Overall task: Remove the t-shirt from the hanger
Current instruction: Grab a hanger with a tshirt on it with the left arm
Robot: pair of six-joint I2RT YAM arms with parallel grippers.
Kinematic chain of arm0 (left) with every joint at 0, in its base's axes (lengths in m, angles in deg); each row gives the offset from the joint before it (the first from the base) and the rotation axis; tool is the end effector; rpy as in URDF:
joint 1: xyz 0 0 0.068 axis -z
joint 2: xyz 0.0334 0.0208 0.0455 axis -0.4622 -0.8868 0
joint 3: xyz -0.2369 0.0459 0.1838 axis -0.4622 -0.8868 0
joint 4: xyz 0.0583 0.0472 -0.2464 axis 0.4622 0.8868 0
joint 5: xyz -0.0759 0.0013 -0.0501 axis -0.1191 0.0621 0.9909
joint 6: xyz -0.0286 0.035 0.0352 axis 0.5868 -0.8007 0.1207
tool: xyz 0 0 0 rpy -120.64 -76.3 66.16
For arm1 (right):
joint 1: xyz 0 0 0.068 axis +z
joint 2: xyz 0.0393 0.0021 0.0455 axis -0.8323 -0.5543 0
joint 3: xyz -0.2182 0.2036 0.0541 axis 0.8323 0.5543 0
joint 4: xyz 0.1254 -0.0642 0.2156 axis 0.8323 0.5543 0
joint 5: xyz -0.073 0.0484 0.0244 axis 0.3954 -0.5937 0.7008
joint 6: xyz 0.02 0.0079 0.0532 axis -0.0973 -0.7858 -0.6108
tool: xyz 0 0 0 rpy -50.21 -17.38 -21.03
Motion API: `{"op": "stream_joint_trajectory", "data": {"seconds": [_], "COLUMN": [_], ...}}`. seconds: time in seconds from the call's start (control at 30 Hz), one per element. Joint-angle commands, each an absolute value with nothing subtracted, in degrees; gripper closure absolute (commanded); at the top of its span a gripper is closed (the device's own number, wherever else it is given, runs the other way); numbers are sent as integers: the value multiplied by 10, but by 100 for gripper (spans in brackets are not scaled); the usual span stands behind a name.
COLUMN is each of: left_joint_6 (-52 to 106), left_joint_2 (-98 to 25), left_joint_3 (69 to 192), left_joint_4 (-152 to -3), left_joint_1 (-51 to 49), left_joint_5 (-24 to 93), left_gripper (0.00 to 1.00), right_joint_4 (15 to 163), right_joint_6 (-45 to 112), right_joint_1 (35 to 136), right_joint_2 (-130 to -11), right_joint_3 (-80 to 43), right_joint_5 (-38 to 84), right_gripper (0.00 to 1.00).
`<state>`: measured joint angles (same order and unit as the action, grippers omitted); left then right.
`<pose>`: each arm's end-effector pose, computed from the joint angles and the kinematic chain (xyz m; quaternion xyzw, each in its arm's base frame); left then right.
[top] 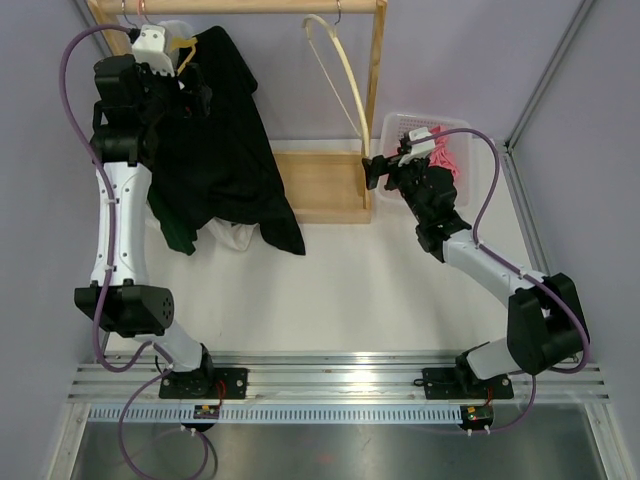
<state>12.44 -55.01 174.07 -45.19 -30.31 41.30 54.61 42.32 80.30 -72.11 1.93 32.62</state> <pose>0.3510 0.0063 0.5384 0.0873 0.7482 -0.0685 0.6542 0.3088 0.1361 0.3592 -0.1422 0.6549 0.1313 0.7305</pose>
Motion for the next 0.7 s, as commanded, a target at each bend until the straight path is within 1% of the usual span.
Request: {"op": "stream_joint_trajectory", "data": {"seconds": [0.0, 0.3, 0.67], "left_joint_6": [142, 139, 113], "left_joint_2": [-528, -493, -441], "left_joint_3": [1740, 1691, 1662], "left_joint_4": [-519, -535, -566], "left_joint_1": [-313, -315, -317], "left_joint_5": [435, 482, 442], "left_gripper": [4, 4, 4], "right_joint_4": [536, 539, 554], "right_joint_6": [420, 420, 420], "right_joint_1": [806, 807, 806], "right_joint_2": [-725, -730, -738], "right_joint_3": [-11, -14, -26], "right_joint_5": [314, 314, 299], "right_gripper": [1, 0, 1]}}
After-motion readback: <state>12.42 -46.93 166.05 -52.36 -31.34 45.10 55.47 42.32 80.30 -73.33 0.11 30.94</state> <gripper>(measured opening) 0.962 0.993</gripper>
